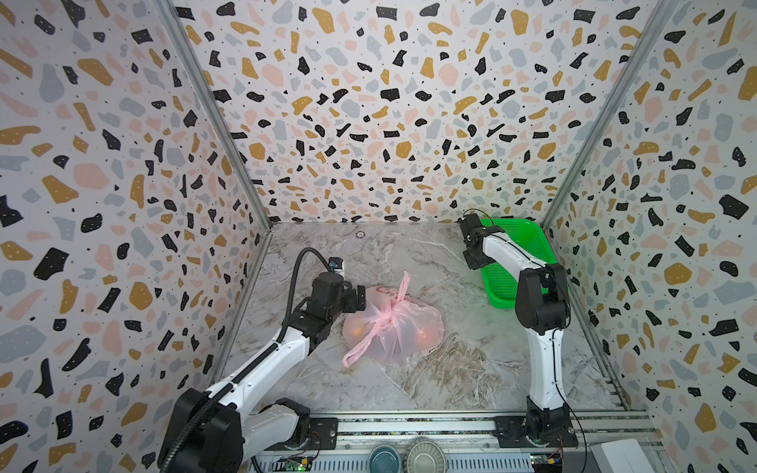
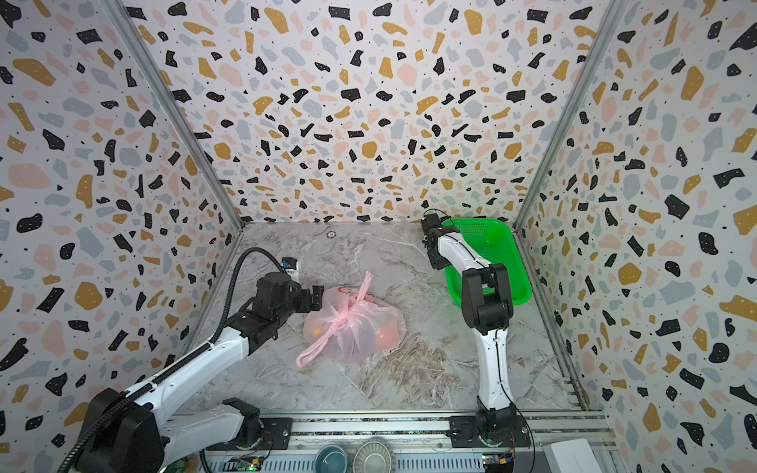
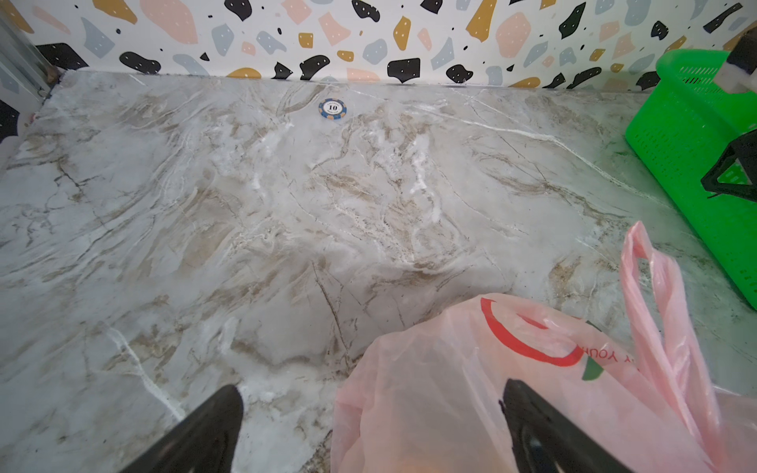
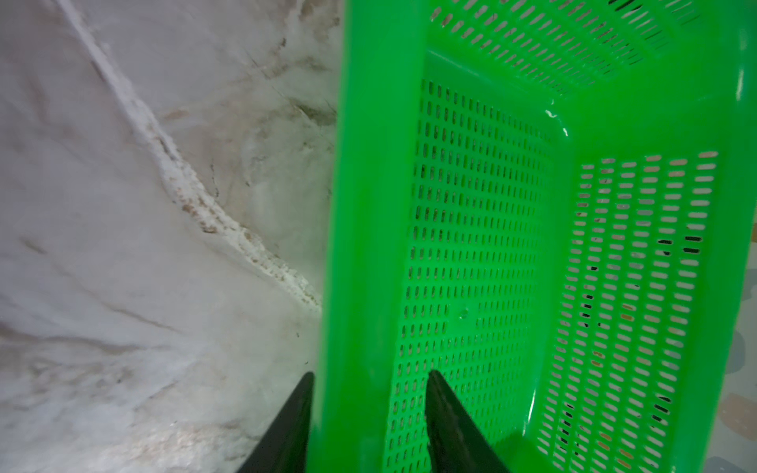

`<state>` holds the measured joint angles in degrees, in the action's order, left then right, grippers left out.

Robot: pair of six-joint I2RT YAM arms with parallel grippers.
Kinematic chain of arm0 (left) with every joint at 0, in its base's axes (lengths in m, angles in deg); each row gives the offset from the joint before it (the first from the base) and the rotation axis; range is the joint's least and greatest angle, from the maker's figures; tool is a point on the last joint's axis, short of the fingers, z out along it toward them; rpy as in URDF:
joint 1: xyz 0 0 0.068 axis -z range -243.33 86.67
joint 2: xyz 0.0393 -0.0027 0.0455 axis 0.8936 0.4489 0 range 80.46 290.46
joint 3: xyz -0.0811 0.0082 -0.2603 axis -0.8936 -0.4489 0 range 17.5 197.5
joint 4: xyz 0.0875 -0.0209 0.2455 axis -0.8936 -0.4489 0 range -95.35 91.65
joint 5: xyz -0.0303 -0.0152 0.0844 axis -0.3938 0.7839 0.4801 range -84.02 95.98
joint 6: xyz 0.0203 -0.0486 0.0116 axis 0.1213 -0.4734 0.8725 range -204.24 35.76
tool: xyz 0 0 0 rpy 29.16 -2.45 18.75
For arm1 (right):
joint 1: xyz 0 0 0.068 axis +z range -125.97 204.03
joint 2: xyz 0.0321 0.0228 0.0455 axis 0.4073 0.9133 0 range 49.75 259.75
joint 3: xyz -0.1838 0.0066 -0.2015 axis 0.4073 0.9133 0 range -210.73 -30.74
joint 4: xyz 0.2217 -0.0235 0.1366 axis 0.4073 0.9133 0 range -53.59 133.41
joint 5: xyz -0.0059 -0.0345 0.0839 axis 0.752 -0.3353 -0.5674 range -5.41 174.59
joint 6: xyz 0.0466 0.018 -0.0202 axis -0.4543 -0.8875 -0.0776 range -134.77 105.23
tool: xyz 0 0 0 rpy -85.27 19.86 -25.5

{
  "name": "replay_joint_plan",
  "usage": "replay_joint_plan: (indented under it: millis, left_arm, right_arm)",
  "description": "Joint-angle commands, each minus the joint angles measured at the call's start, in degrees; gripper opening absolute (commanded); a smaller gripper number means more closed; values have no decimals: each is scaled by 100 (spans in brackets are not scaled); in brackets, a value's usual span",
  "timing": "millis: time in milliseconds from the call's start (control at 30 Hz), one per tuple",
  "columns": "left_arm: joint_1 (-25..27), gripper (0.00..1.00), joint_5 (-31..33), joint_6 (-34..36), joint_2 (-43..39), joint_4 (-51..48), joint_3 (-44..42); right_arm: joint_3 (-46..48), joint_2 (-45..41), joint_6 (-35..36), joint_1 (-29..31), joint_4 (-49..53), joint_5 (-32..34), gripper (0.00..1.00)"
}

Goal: Untie the knot of the plastic bag and take out the fruit

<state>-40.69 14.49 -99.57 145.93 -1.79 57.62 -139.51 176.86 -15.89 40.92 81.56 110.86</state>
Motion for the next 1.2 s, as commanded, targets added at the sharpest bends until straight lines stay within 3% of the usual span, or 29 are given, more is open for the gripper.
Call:
replay_joint_plan:
  millis: [0, 133, 233, 333, 500, 667, 933, 1167]
  left_arm:
    - [17, 100, 146, 150, -109, -48, 172]
    - [22, 100, 253, 229, -226, -271, 172]
    - [21, 100, 302, 296, -304, -457, 205]
    - [22, 100, 368, 364, -376, -688, 266]
    - [22, 100, 403, 473, -543, -946, 286]
    - [17, 100, 428, 628, -588, -1221, 374]
    - [21, 100, 301, 745, -544, -1264, 468]
    - [22, 100, 131, 856, -439, -1280, 576]
  right_arm:
    - [-223, -637, -36, 220, 459, -375, 53]
    - [-165, -1177, -72, 646, 794, -468, 64]
    - [193, -1730, -67, 1012, 768, -905, 69]
    - [901, -2448, -4, 1385, 357, -1684, 73]
    - [2810, -3864, 337, 2110, -1336, -3337, 80]
    - [3713, -4264, 399, 2640, -2074, -4335, 82]
    - [4192, -3802, 879, 3210, -2539, -3924, 82]
    - [4324, -3649, 1095, 3216, -2745, -3715, 54]
